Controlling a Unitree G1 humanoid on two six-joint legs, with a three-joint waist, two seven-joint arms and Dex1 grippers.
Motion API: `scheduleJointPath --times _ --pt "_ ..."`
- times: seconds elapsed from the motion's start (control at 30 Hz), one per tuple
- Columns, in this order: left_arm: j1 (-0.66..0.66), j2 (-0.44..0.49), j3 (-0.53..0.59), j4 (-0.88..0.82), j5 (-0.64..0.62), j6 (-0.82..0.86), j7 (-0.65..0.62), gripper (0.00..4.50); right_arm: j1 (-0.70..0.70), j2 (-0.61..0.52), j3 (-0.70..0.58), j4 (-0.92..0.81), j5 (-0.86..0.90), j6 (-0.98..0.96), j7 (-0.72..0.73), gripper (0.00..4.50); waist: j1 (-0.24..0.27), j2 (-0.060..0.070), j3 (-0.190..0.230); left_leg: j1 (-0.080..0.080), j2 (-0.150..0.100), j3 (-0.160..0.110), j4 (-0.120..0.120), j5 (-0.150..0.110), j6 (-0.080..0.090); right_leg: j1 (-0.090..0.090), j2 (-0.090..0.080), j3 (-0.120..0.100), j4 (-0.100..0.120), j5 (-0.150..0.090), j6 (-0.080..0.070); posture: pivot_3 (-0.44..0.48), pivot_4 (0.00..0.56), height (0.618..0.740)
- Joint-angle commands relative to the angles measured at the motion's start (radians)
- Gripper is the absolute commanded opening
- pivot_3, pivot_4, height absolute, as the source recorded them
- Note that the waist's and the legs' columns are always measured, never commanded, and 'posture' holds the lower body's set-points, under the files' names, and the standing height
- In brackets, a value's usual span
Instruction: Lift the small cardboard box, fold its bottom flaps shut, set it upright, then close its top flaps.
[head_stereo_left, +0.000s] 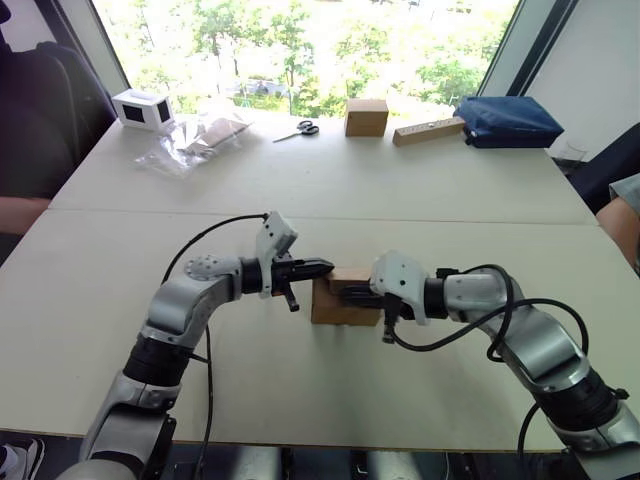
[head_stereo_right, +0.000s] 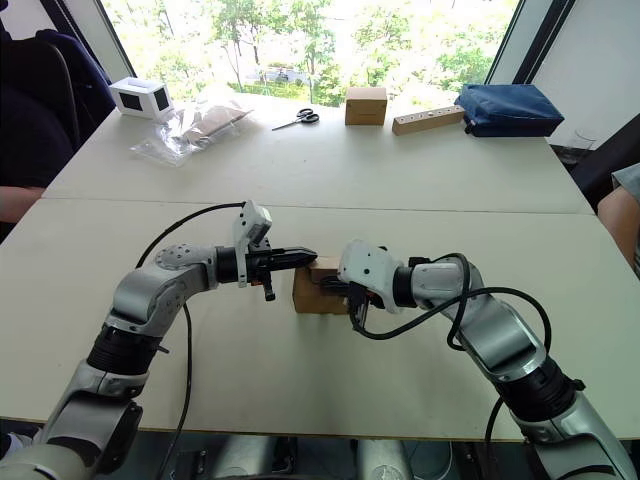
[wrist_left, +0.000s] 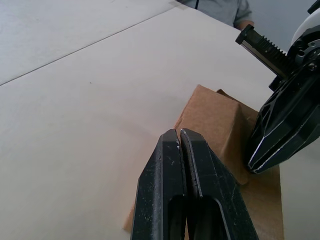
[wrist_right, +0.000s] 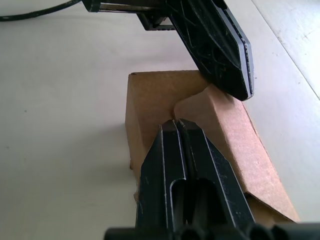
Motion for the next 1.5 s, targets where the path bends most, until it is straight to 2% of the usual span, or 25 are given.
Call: scheduleJointPath --times 0.03,0.5,0.77,0.9,1.03,1.13,1.5 --pt "0.008 -0.006 -0.005 -0.033 -0.007 -0.006 0.001 0.07 -0.018 -0.004 0.005 0.013 -0.035 -0.011 -0.012 0.00 0.000 0.000 0.000 0.000 0.000 0.000 0.000 0.000 0.000 0.000 0.000 0.000 0.000 0.000 0.000 0.000 0.150 0.740" --pt "0.026 0.006 -0.028 -0.049 0.010 -0.029 -0.014 0.07 -0.031 0.008 0.016 0.040 -0.073 -0.020 -0.014 0.00 0.000 0.000 0.000 0.000 0.000 0.000 0.000 0.000 0.000 0.000 0.000 0.000 0.000 0.000 0.000 0.000 0.150 0.740" --pt "0.028 0.050 -0.095 -0.022 0.110 -0.141 -0.043 0.07 0.000 0.014 -0.096 -0.045 0.073 0.071 0.006 0.00 0.001 0.000 0.000 0.000 0.000 0.000 0.000 0.000 0.000 0.000 0.000 0.000 0.000 0.000 -0.001 0.000 0.150 0.740" --pt "0.027 0.054 -0.087 -0.025 0.115 -0.155 -0.040 0.07 0.011 0.034 -0.184 -0.038 0.139 0.109 -0.024 0.00 0.001 0.000 0.000 0.000 0.000 0.000 0.000 0.000 0.000 0.000 -0.001 0.000 -0.001 0.000 -0.001 0.000 0.150 0.740" --pt "-0.015 -0.014 0.054 -0.057 -0.056 -0.023 0.009 0.07 -0.001 0.051 -0.219 -0.012 0.162 0.106 -0.051 0.00 0.000 0.000 0.000 0.000 0.000 0.000 0.000 0.000 0.000 0.000 -0.001 0.000 -0.001 0.000 -0.001 0.000 0.150 0.740" --pt "-0.032 -0.021 0.082 -0.073 -0.084 0.009 0.023 0.07 -0.002 0.049 -0.210 -0.003 0.156 0.094 -0.054 0.00 -0.001 0.000 0.000 0.000 0.000 0.000 0.000 0.000 0.000 0.000 -0.001 0.000 -0.001 0.000 0.000 0.000 0.150 0.740" --pt "0.005 0.038 -0.064 -0.099 0.050 -0.086 -0.001 0.07 0.016 0.024 -0.150 0.008 0.118 0.064 -0.041 0.00 0.000 0.000 0.000 0.000 0.000 0.000 0.000 0.000 0.000 0.000 0.000 0.000 -0.001 0.000 -0.001 0.000 0.150 0.740"
